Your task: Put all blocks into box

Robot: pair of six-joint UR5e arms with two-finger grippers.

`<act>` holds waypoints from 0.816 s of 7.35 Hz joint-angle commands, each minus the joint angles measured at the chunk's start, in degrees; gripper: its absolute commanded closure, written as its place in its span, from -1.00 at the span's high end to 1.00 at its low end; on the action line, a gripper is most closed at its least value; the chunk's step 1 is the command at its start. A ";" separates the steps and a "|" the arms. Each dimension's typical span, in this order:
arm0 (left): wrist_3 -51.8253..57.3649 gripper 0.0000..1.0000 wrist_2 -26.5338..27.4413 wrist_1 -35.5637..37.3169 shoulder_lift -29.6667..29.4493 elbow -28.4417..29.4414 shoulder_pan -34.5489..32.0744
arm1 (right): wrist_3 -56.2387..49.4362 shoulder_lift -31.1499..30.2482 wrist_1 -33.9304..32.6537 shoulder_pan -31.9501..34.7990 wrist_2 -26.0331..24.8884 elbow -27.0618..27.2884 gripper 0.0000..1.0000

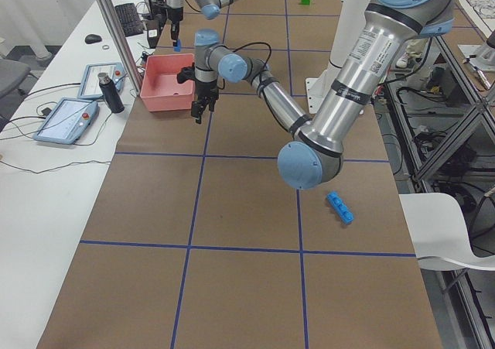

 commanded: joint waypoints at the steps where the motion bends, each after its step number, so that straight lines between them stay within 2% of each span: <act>1: 3.94 1.00 -2.16 1.99 9.75 -8.87 -0.04 | 5.28 0.16 6.41 -2.21 -2.82 -1.84 0.24; 2: 4.14 1.00 -2.78 2.36 13.70 -11.26 0.05 | 6.00 0.24 6.34 -2.39 -3.11 -1.84 0.99; 3: 6.49 1.00 -2.79 2.28 17.83 -13.63 0.05 | 9.05 0.16 5.99 -2.39 -2.93 -1.75 0.99; 4: 14.17 1.00 -2.79 2.19 21.61 -14.70 0.05 | 11.26 -0.28 5.90 -1.78 -1.63 -0.01 1.00; 5: 17.64 1.00 -3.14 2.01 24.43 -15.32 0.05 | 11.54 -2.54 3.29 -1.26 1.17 4.44 1.00; 6: 17.42 1.00 -7.84 1.58 27.24 -15.15 0.14 | 11.28 -6.39 -5.70 -0.29 1.72 13.45 1.00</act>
